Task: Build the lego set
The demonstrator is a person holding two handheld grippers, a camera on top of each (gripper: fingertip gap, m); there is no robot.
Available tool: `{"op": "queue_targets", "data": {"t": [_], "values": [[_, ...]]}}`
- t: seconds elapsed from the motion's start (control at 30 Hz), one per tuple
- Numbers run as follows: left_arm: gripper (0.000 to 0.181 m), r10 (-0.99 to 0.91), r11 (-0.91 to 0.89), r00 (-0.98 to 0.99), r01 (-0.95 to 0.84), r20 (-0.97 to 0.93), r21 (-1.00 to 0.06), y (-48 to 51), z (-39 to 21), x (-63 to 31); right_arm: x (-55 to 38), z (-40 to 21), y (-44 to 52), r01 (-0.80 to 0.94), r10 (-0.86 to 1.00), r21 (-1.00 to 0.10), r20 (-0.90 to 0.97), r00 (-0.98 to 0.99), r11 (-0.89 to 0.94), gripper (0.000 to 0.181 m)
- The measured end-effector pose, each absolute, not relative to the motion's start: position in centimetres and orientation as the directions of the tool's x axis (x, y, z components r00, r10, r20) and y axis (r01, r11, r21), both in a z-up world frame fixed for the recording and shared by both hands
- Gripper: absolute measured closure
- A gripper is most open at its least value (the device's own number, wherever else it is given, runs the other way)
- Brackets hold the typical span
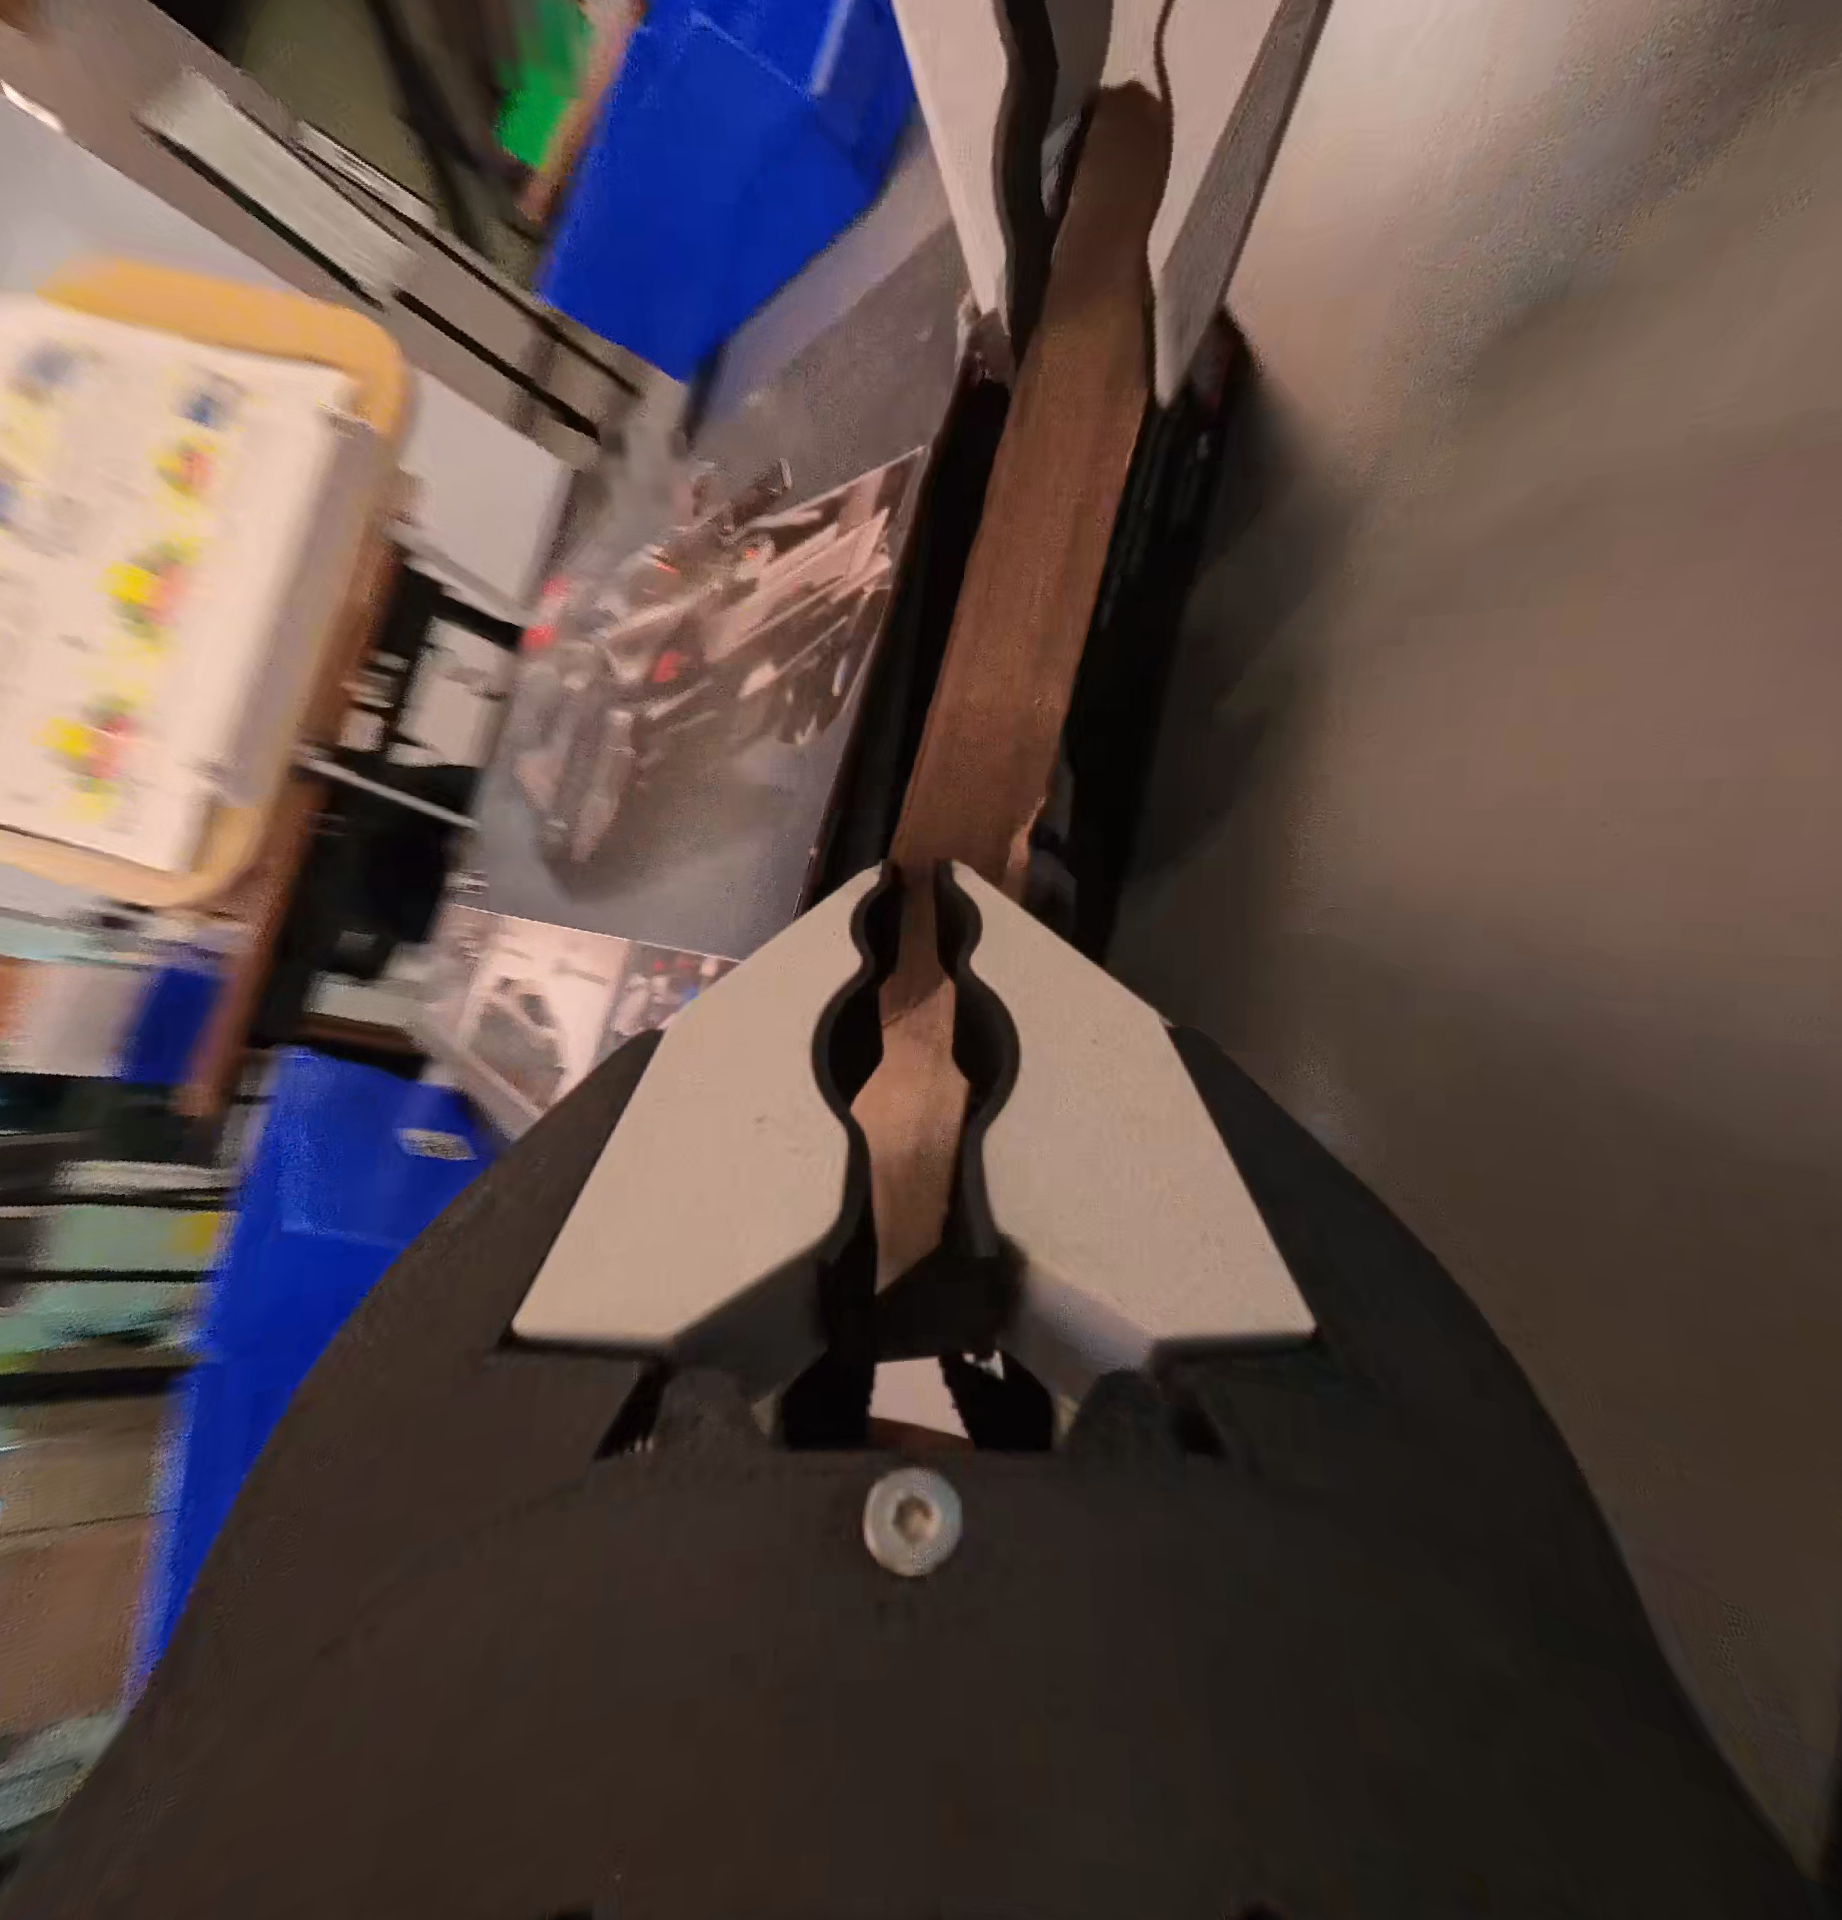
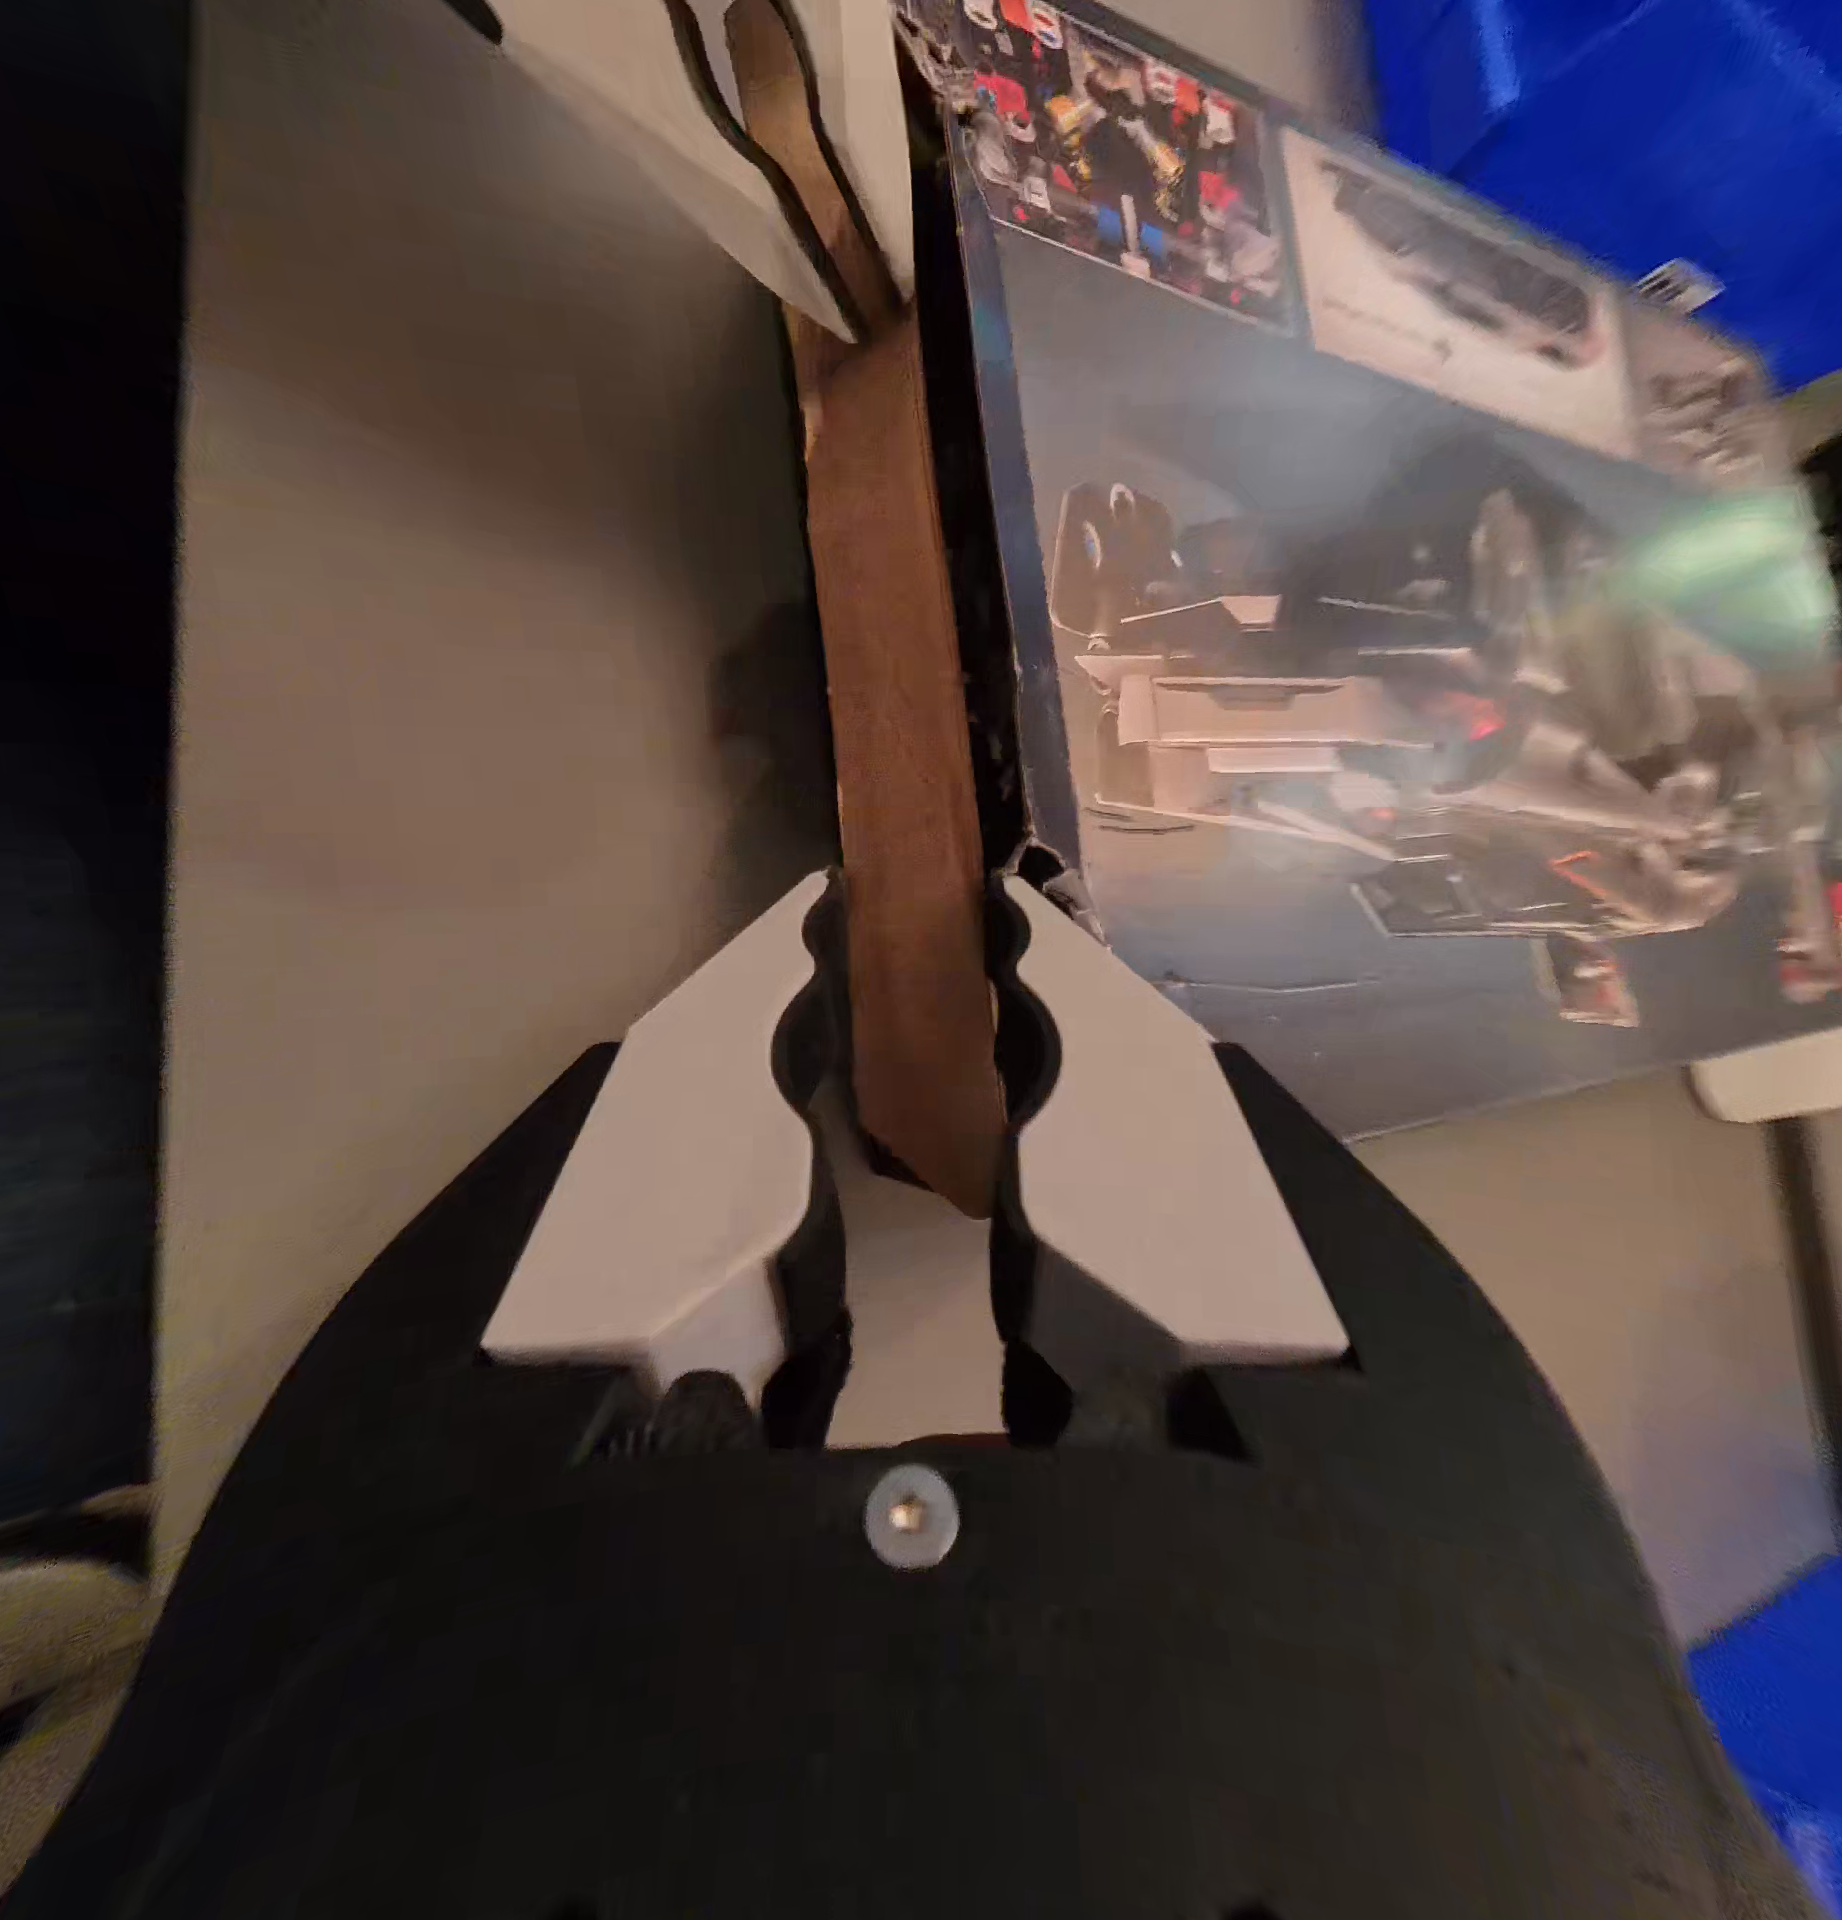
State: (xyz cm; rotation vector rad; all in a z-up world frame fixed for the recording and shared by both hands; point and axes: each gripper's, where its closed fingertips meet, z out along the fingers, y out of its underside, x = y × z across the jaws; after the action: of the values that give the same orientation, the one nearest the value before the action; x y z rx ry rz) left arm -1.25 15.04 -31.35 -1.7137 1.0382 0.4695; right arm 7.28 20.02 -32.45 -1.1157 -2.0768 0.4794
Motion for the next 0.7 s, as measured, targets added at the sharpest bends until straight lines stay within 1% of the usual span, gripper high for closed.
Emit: {"op": "queue_targets", "data": {"t": [0.03,0.13,0.17,0.23,0.33,0.4,0.43,0.47,0.53,0.6,0.7], "values": [[0.176,-0.354,-0.075,0.517,-0.846,-0.779,-0.527,15.2,-31.4,-1.4,7.2,-32.5,20.2,0.547,0.805,-0.594,0.484,-0.343,0.590,0.158],[0.177,-0.213,-0.074,0.422,-0.907,-0.881,-0.416,16.0,-31.5,-1.8,6.8,-32.4,20.8,0.501,0.683,-0.510,0.683,-0.259,0.699,0.158],[0.177,-0.183,-0.067,0.401,-0.916,-0.897,-0.396,16.1,-31.5,-1.9,6.7,-32.4,20.9,0.490,0.650,-0.488,0.720,-0.241,0.722,0.158],[0.177,-0.156,-0.063,0.411,-0.912,-0.898,-0.406,16.1,-31.5,-1.9,6.7,-32.4,20.9,0.478,0.643,-0.490,0.731,-0.231,0.729,0.158],[0.177,-0.196,-0.069,0.417,-0.908,-0.887,-0.412,15.4,-31.4,-1.4,7.0,-32.3,20.4,0.472,0.679,-0.523,0.685,-0.263,0.710,0.157],[0.175,-0.237,-0.063,0.473,-0.879,-0.849,-0.472,14.6,-30.8,-1.1,7.3,-32.0,19.8,0.464,0.731,-0.579,0.621,-0.282,0.671,0.156],[0.173,-0.230,-0.066,0.501,-0.863,-0.834,-0.501,14.3,-30.0,-1.3,7.6,-31.4,19.6,0.450,0.756,-0.614,0.590,-0.284,0.648,0.160],[0.169,-0.252,-0.054,0.525,-0.846,-0.813,-0.530,14.0,-29.4,-1.1,7.9,-30.6,19.6,0.439,0.775,-0.642,0.569,-0.277,0.628,0.162],[0.169,-0.264,-0.056,0.573,-0.812,-0.776,-0.581,13.9,-27.7,-1.4,8.6,-29.3,19.7,0.440,0.836,-0.711,0.480,-0.266,0.548,0.164],[0.167,-0.330,-0.097,0.613,-0.778,-0.718,-0.621,14.4,-27.1,-1.9,8.8,-27.7,19.8,0.420,0.887,-0.782,0.389,-0.248,0.460,0.165],[0.163,-0.409,-0.193,0.652,-0.745,-0.638,-0.638,16.2,-27.0,-3.2,8.4,-26.2,20.0,0.420,0.919,-0.819,0.320,-0.232,0.391,0.167]]}}
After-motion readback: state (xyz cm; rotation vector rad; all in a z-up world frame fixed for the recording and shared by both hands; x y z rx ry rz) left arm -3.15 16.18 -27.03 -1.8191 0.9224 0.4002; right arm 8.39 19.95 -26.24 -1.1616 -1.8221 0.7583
